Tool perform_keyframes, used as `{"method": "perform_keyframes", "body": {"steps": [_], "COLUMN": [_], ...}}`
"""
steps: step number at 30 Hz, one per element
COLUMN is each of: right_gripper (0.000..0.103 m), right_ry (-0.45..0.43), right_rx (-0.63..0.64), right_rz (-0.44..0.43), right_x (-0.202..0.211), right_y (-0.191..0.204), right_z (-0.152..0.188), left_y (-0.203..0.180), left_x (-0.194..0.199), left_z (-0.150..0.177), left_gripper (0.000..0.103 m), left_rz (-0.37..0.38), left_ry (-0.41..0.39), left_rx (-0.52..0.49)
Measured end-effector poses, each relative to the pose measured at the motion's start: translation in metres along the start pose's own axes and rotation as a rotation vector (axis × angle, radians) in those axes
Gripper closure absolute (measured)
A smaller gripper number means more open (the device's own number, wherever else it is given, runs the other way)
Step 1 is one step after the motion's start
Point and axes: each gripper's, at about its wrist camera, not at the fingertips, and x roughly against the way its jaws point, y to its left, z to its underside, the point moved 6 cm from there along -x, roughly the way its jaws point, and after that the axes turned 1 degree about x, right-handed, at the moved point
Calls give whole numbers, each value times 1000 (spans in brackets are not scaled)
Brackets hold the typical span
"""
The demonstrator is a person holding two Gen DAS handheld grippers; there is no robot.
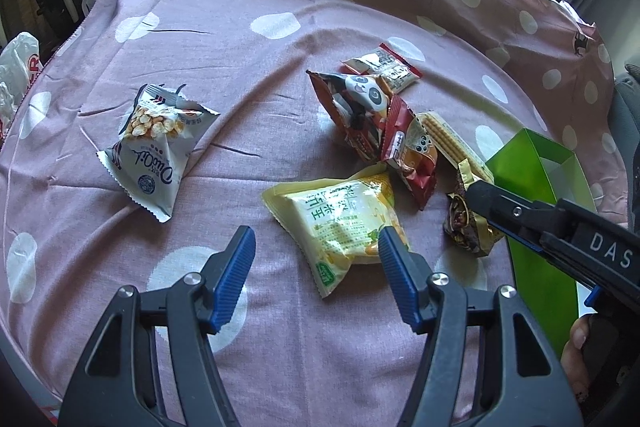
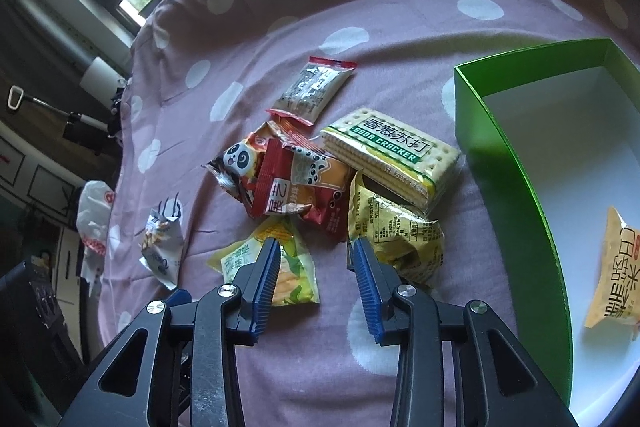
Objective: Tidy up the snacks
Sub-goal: 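Lower the right gripper onto the yellow-green corn snack bag and close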
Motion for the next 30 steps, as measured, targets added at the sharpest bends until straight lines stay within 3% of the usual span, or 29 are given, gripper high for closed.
{"method": "perform_keyframes", "body": {"steps": [14,23,30], "right_gripper": [42,40,40], "right_ry": [12,27,-10], "right_rx": [-18,4,35], "right_rz": [-17,-63,-128], "right_x": [-2,-6,2], "right_y": [-4,9,23], "right_z": [0,3,-1], "left_y": [-3,-2,2], "left_x": [-7,-14,-14], "left_z": [4,8,6], "left_gripper": [40,40,40], "left_rz": [27,18,10], "left_ry": [33,62,65], "left_rx": [-2,7,17]}}
